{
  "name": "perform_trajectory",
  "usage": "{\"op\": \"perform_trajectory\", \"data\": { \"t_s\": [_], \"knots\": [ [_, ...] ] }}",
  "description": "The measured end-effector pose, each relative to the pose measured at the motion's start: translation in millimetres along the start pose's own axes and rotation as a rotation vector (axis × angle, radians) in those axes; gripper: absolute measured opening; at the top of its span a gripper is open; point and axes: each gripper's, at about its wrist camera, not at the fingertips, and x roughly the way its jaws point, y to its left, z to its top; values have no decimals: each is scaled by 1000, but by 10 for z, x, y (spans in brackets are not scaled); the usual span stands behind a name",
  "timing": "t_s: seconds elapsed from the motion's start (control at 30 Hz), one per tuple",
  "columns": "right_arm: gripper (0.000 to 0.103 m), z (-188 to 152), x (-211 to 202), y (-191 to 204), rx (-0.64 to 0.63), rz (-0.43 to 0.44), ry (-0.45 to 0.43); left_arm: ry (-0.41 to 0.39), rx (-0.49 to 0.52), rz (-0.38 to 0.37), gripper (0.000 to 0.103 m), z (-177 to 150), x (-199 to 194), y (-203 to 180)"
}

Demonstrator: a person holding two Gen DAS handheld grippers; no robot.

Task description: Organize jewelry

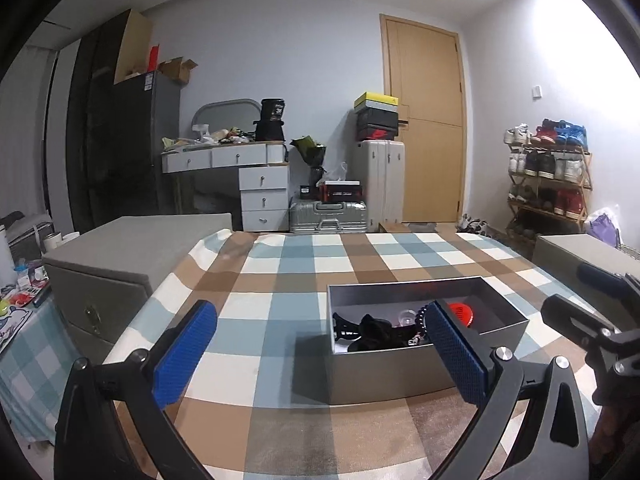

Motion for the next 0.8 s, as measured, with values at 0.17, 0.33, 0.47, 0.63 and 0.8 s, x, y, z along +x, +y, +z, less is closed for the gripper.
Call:
{"op": "perform_trajectory", "data": {
  "t_s": [0.17,0.33,0.47,0.63,0.8],
  "knots": [
    [103,4,22,21,-12,32,3,4,1,-1,102,3,10,-26],
    [103,5,26,17,-8,27,2,7,0,-2,102,16,20,-36],
    [103,7,29,21,-8,28,1,7,0,-2,102,33,24,-30],
    [103,7,28,22,-8,28,1,8,0,-2,102,24,30,-29],
    [103,8,33,25,-8,28,2,8,-1,0,102,27,36,-27]
  ]
}}
